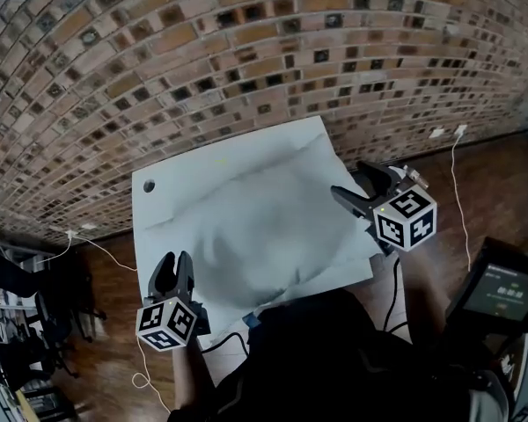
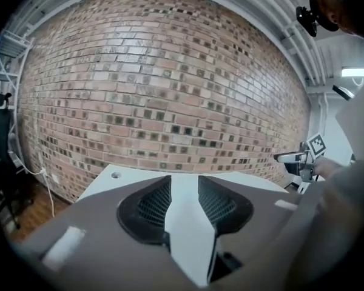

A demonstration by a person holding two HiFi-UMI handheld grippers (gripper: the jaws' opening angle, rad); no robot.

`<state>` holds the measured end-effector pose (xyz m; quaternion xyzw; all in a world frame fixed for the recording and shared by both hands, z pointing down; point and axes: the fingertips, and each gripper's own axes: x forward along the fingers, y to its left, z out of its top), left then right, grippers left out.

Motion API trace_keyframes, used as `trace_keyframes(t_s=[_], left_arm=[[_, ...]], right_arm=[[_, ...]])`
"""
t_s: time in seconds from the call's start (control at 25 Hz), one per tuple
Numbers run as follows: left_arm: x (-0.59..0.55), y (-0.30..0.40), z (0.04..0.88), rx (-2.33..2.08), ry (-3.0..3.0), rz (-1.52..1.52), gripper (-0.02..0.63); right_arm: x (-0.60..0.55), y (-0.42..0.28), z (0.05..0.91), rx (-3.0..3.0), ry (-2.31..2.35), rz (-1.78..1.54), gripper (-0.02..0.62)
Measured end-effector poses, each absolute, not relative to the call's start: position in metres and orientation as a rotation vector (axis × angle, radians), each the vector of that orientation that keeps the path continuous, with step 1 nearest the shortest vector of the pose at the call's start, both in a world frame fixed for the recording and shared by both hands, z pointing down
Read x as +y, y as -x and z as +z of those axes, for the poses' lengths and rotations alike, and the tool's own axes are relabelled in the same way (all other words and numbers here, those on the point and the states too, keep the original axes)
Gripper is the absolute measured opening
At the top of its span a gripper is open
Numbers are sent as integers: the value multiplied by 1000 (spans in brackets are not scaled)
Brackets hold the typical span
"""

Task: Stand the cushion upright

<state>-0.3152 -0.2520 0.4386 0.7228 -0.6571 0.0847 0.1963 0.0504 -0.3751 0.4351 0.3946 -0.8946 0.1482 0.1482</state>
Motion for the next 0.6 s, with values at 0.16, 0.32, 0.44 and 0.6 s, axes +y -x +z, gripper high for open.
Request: trace_keyframes(t_s=[0.16,0.32,0.44,0.6], left_arm=[[-250,340,458,-1872,-1900,298,194],[-249,364,486,-1809,-1813,270,365],[-251,372,505,-1750,-1760,257,448],[-249,391,528,-1714,-1687,284,495]], right_arm=[[-393,-62,468,-2521,-1088,559,416],[-404,-60,502,-2460,-1041,670,500],[-411,-67,527,-2379,-1045,760,518],[-410,-72,552,-2277,-1025,816,519]])
